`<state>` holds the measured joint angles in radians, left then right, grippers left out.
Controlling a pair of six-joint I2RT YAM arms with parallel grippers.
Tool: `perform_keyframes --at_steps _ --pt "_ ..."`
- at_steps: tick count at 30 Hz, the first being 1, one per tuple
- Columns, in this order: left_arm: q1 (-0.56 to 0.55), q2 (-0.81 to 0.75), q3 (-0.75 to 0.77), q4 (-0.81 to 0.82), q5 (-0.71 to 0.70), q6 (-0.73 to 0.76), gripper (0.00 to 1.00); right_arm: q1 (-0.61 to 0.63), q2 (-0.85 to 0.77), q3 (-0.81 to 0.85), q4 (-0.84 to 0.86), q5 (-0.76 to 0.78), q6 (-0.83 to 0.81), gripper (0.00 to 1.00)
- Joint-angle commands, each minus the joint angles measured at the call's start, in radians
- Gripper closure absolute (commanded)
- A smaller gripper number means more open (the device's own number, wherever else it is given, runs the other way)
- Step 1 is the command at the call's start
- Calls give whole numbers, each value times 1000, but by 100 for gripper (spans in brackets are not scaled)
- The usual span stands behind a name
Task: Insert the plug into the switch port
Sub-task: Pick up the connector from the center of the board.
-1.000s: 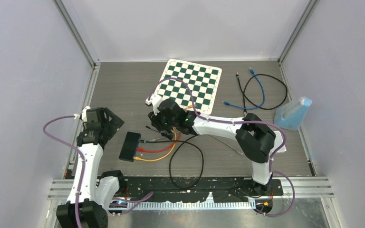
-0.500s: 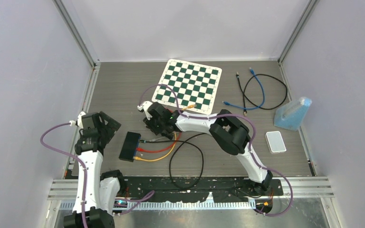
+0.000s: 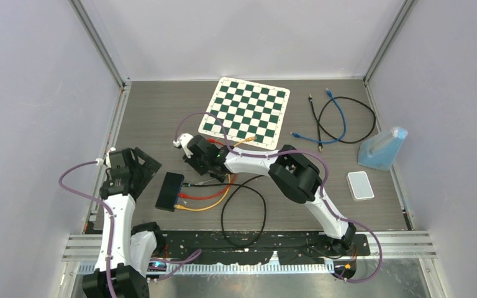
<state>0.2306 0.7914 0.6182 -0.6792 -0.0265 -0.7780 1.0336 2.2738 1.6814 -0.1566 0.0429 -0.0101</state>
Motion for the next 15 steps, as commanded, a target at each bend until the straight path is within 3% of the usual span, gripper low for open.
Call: perform_keyframes --at_steps 1,8,13,15 --pt "7 19 -13 67 56 4 4 14 5 10 61 -7 -19 73" --pt "7 55 3 41 36 1 4 14 23 14 80 0 -13 74" --pt "7 45 -8 26 -27 -28 4 13 21 -11 108 11 -33 92" --pt "7 43 -15 -5 -60 -69 6 12 3 -42 137 0 -51 94"
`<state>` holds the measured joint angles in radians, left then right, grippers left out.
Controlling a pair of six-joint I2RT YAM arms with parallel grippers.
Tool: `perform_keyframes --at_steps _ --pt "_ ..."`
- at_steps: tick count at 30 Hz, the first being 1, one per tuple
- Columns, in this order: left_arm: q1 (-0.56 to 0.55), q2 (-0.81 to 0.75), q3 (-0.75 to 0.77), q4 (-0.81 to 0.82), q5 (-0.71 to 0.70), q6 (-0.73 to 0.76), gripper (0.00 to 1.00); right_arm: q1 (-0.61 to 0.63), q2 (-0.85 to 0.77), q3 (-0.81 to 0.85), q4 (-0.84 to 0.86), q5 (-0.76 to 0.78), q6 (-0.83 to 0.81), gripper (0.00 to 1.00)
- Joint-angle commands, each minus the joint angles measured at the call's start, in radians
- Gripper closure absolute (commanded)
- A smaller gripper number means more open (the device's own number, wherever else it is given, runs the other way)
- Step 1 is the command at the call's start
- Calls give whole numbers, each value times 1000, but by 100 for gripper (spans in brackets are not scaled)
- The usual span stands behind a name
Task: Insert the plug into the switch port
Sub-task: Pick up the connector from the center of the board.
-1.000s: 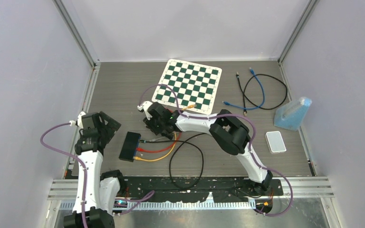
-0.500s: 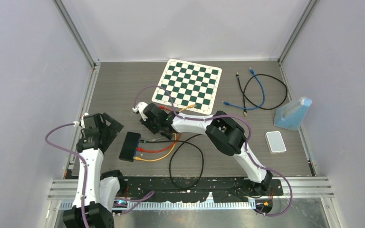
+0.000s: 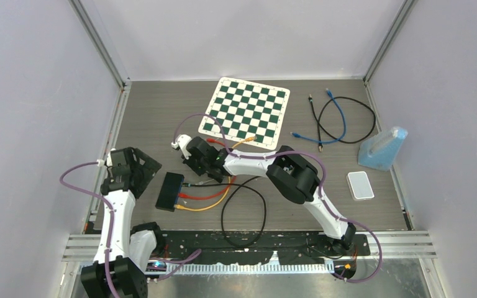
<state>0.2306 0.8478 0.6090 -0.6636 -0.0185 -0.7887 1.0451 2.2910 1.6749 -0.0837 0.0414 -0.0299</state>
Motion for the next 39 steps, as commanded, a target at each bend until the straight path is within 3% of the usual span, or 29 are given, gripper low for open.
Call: perform_keyframes --at_steps 1,14,24,32,33,36,39 --pt "7 -12 -9 -47 -91 -100 6 0 -22 -47 71 -1 -42 95" --pt "-9 28 -21 -168 -130 -211 5 -19 -270 -295 307 -73 -34 95" --pt "-221 42 -6 -98 -226 -93 5 -38 -405 -434 395 -59 -12 95" --pt "-248 98 8 -149 -150 -219 2 -58 -458 -508 425 -85 -11 95" --pt "-251 84 2 -151 -155 -233 3 -61 -451 -485 408 -90 -11 94" --pt "-250 52 -4 -143 -208 -239 4 -64 -393 -399 301 -109 -3 77" --pt "-249 46 16 -124 -246 -196 4 -63 -339 -346 259 -120 13 75"
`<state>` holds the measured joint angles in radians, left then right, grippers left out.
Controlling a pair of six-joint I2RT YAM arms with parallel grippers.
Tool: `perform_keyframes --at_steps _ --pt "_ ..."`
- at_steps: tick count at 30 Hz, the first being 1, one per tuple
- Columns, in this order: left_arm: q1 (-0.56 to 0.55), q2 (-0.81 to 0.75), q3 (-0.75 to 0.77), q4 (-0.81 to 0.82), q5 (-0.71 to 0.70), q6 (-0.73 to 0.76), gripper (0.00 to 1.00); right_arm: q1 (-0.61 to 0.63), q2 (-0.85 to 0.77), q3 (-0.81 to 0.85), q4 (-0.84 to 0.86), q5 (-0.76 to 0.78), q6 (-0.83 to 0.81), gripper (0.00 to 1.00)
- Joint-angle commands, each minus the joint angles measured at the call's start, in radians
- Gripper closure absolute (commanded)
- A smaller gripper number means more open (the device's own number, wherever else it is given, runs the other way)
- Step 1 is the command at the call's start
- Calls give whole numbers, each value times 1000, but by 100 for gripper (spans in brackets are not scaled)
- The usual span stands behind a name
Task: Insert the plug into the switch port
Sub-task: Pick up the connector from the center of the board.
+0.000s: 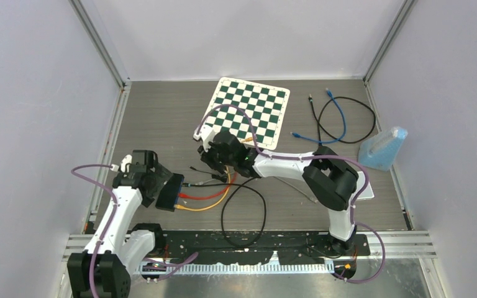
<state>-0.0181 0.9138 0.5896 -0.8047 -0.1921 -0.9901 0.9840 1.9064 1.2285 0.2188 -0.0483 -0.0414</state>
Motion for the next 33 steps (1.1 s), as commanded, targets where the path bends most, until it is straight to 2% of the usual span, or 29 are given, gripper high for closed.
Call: perform_keyframes --at_steps 1,3,8,12,17,21,27,33 --pt "0 -15 53 16 -77 21 4 -1 72 125 -60 -29 34 75" --pt "12 -1 76 21 -61 49 4 -1 107 158 -78 -22 40 76" --pt "167 -25 48 78 84 91 5 2 182 247 -135 -9 97 76" --pt "241 -74 35 99 96 125 6 15 229 306 -164 0 110 76" --pt "283 -90 38 92 82 149 6 33 295 390 -236 16 90 75" --pt "308 -86 19 119 127 151 6 48 307 386 -253 41 62 75" --pt "313 -60 3 136 156 133 7 53 356 411 -273 44 52 74" --pt "315 -31 -8 138 159 110 7 77 396 441 -309 115 -4 74"
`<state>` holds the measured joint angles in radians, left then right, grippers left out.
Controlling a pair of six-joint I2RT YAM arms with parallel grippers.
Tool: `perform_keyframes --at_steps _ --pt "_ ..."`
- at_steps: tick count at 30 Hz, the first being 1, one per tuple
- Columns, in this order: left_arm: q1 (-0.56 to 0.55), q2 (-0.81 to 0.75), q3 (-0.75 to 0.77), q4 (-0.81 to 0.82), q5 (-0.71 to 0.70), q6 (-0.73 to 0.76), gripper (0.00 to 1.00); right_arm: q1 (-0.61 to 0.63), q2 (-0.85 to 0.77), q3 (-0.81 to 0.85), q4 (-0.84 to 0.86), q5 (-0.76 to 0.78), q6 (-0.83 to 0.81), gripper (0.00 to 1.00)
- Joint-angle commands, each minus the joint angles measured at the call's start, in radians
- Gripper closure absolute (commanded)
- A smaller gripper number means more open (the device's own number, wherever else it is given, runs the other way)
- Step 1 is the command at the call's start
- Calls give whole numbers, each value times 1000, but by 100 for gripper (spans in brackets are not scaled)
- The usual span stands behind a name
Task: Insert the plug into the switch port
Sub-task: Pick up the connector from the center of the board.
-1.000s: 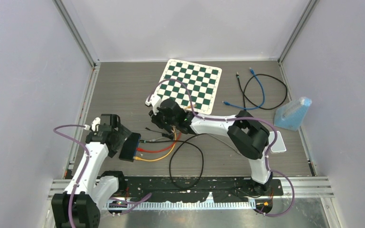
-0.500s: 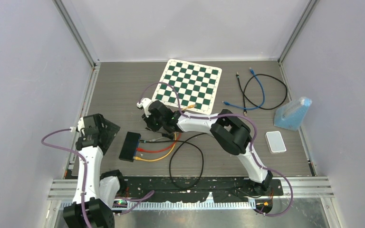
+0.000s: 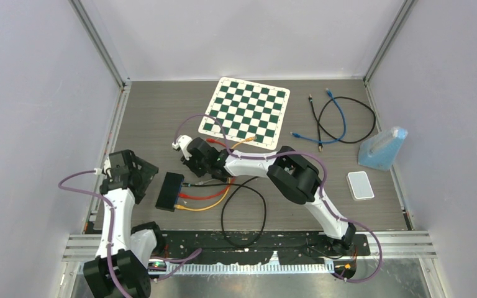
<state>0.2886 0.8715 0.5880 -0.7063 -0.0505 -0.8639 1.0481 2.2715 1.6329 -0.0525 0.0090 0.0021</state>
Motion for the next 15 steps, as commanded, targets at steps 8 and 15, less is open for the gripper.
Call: perform_keyframes --at_steps 8,15 --pt "7 20 -15 107 107 20 8 15 29 27 -31 68 -83 94" --pt "6 -46 -99 309 364 135 10 -7 -144 -169 167 -14 -74 95"
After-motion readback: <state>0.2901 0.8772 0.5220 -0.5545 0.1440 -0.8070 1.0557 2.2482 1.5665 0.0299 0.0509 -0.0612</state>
